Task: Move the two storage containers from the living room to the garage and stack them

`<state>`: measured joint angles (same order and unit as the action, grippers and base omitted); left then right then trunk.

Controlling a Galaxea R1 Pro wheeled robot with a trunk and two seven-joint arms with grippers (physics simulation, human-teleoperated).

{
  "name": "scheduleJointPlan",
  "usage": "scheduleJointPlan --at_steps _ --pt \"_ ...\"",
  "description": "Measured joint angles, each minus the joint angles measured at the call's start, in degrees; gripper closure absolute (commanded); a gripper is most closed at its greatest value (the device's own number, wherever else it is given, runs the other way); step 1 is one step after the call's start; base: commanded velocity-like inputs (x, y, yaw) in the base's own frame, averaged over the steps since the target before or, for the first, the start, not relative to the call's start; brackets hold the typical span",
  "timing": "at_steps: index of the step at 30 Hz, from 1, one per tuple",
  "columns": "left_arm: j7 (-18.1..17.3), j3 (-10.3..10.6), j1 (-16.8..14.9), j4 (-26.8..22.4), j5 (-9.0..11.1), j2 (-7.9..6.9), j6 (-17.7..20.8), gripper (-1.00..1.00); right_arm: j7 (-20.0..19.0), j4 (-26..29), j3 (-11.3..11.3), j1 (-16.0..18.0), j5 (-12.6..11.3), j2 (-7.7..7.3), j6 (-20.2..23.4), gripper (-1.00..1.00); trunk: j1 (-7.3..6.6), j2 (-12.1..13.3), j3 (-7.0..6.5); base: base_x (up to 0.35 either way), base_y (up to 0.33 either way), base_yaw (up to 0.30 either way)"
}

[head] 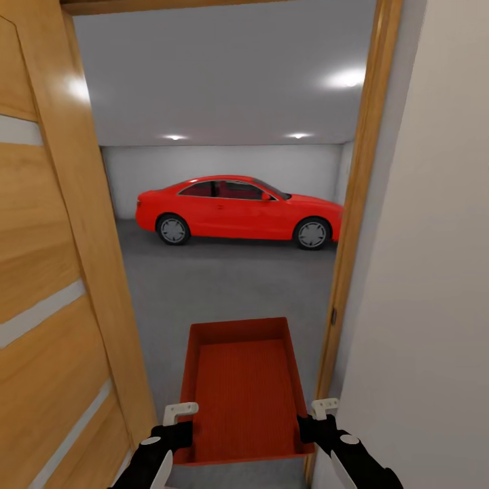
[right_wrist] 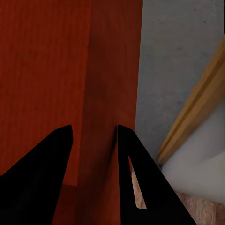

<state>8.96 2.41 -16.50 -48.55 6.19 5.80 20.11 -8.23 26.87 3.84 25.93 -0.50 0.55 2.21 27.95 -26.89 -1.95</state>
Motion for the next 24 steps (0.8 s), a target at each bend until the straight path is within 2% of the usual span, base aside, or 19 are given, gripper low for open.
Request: scheduleJointPlan --at_steps 11,24 --pt "0.0 0.0 0.0 0.0 0.0 0.0 0.0 1.0 0.0 0.0 0.0 0.0 0.0 0.0 0.0 1.0 0.0 0.0 0.0 0.159 0.21 -0.252" --pt "0.0 0.0 0.0 0.0 0.0 -0.01 -0.1 1.0 0.0 0.0 0.0 0.0 0.0 0.01 0.0 1.0 0.01 0.0 0.0 0.022 0.025 -0.032"
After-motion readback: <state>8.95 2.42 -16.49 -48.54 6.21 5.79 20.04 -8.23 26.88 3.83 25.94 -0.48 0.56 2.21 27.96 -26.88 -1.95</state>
